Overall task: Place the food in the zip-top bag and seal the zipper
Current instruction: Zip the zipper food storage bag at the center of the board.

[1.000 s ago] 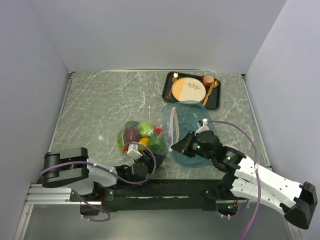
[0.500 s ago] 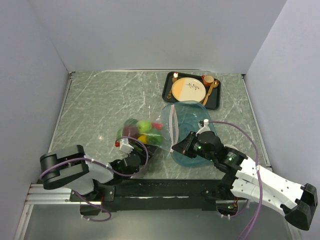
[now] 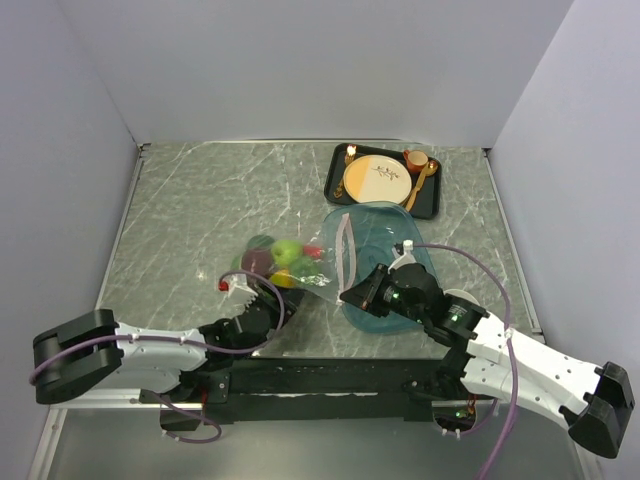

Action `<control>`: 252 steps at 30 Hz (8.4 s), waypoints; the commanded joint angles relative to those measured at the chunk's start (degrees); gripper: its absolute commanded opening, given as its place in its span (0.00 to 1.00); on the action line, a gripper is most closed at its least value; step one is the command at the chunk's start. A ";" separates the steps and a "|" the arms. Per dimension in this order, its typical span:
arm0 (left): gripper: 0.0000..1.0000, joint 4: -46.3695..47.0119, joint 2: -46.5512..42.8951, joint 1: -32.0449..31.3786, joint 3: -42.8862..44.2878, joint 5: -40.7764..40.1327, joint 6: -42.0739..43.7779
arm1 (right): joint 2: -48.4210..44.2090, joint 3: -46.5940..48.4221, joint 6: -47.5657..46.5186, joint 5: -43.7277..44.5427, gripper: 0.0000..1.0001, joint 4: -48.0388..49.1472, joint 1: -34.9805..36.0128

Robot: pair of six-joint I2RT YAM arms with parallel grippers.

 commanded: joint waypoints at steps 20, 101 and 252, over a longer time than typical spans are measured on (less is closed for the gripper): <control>0.75 12.34 3.17 -11.33 4.81 -10.54 0.69 | -2.31 -0.89 0.49 1.83 0.00 1.17 0.26; 0.01 17.97 12.13 -8.61 3.93 4.93 -1.42 | 1.56 4.03 -2.76 4.99 0.01 -1.90 -0.01; 0.01 15.77 7.30 -15.38 1.03 7.03 -0.62 | -3.62 2.72 -0.04 7.90 0.00 -2.96 0.52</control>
